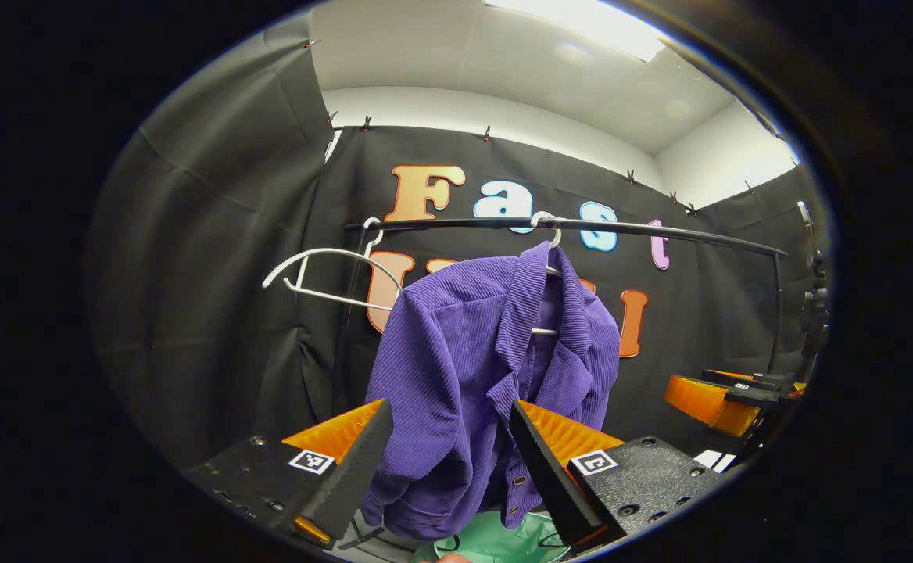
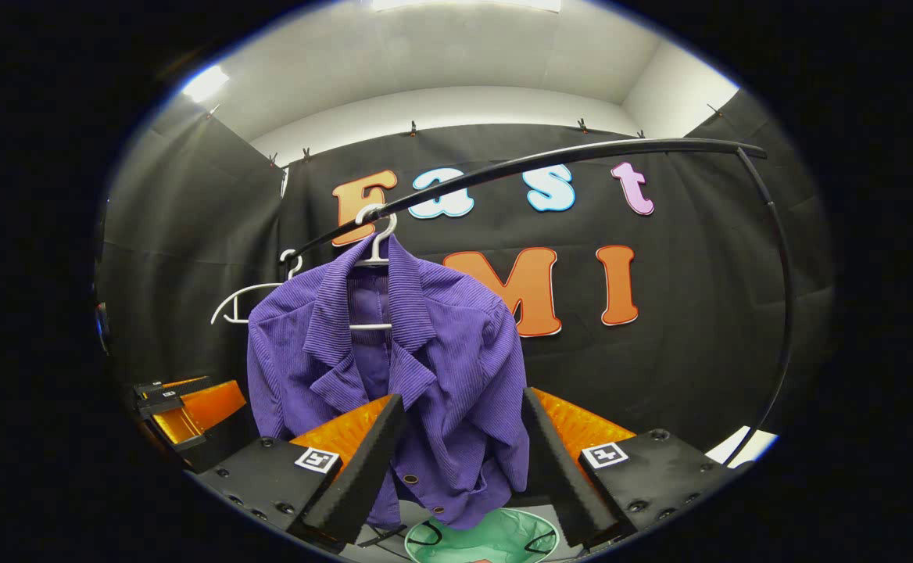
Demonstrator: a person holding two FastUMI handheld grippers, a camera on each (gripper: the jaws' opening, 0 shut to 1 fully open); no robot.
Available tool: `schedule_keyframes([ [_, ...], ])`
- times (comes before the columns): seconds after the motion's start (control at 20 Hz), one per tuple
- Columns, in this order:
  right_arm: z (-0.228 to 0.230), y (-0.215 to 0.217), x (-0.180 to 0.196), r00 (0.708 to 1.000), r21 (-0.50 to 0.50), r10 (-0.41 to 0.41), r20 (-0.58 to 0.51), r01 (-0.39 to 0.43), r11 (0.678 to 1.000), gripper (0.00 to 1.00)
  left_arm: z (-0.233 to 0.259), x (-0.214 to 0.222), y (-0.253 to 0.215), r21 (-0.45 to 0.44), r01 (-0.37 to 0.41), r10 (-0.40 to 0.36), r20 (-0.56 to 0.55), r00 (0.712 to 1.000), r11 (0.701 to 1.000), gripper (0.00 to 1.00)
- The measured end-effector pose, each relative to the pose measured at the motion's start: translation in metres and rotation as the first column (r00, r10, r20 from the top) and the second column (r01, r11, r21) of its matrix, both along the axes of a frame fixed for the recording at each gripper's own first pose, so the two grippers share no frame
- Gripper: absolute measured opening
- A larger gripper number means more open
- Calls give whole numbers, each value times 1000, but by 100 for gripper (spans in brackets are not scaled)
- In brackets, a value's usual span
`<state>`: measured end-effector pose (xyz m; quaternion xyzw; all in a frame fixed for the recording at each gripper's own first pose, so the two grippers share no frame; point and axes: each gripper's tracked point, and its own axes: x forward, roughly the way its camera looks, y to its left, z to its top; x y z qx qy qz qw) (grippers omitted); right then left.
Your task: Grasp the clothes on the hanger with both hands and then place them into the laundry hamper below.
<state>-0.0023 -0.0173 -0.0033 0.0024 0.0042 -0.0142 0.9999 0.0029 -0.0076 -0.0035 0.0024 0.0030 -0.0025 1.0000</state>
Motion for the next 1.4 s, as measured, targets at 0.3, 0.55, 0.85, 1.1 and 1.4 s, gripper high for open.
schedule_keyframes([
  [0.3,-2,-2,1,1000,13,9,-5,-9,1000,93,5,-2,-3,-22,-4,5,15,1000,1000,95],
  [0.55,-1,-6,2,1000,14,11,2,-11,1000,93,6,-2,1,-76,-20,22,17,1000,997,95],
  [0.85,-24,12,19,998,-7,54,-43,-54,999,93,0,2,13,-39,-26,26,4,1000,999,95],
  [1.1,-83,44,65,982,55,97,-165,-89,994,97,-11,-6,21,-62,13,-16,-37,999,998,95],
  [1.4,-133,71,144,972,172,23,-233,18,985,96,-35,-16,57,-65,20,-28,-130,991,998,95],
])
